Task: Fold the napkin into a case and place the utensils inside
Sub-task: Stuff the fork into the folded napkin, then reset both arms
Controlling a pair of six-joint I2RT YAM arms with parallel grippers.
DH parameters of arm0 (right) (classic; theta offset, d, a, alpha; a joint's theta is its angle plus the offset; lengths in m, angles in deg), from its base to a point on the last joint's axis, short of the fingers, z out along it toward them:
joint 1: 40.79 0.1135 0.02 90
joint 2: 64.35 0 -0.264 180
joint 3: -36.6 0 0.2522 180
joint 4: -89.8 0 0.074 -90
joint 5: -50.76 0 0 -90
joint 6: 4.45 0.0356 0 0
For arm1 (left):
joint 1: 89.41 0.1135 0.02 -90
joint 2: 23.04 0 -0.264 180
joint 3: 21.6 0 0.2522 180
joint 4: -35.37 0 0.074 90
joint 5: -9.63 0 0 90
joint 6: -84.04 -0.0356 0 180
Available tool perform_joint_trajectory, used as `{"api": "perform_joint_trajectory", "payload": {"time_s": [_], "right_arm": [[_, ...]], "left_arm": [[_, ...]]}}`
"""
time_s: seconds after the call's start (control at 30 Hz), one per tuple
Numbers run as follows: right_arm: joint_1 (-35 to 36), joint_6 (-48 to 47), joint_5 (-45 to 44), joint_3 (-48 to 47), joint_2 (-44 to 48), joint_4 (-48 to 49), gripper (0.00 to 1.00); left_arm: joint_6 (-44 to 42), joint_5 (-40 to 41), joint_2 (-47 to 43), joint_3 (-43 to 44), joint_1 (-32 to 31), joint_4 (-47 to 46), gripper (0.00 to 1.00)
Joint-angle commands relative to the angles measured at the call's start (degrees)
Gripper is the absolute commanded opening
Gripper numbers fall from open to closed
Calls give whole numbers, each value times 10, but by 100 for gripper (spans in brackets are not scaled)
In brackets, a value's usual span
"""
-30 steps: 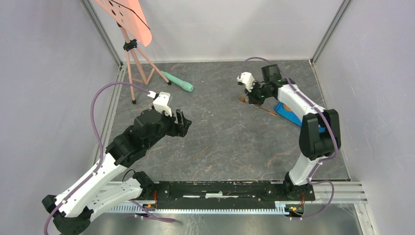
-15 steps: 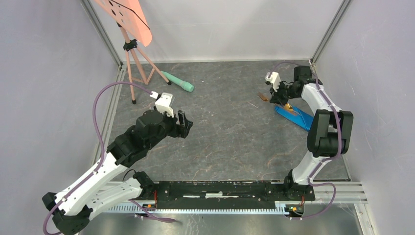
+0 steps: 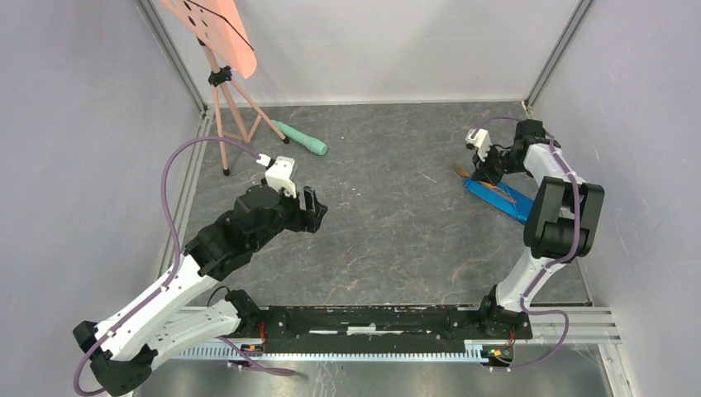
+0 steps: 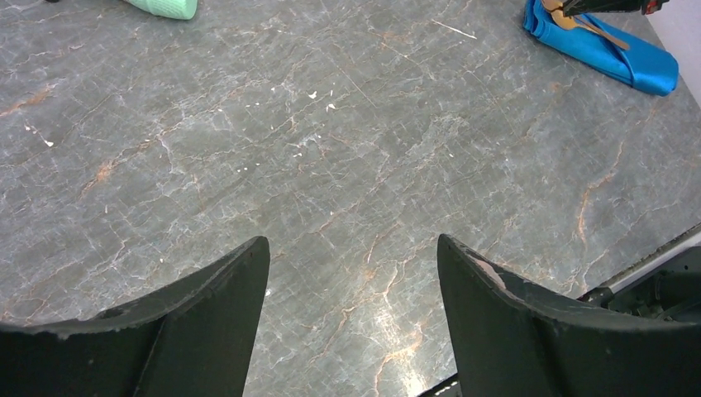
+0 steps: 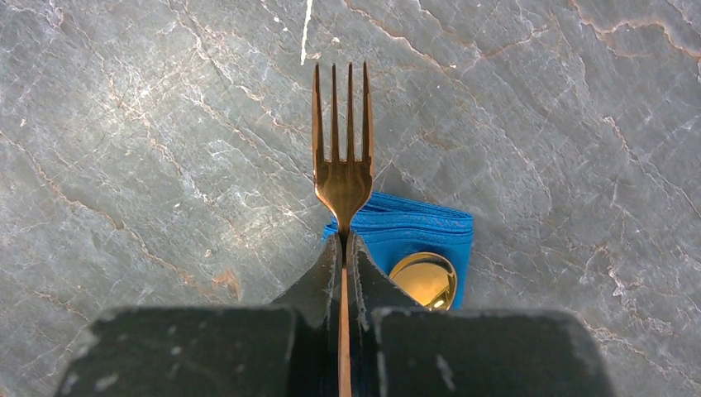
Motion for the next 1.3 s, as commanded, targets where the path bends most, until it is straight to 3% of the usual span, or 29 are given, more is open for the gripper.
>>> {"api": "perform_joint_trajectory", "payload": {"time_s": [0.0,0.3,0.8,1.27], "right_arm": [[-1,-46,29,2,-9,-6,1],[0,-43,50,9,-7,4,1],[-1,-40,10,13,-24,7,0],[-30,-21,-30,50,31,25,0]], "left_arm": [[-26,23,-2,0,-5,-4,82],[-24,31,0,2,-6,-2,86],[-24,33,-2,2,-6,-1,87],[-28,37,-11,3,-22,0,87]]}}
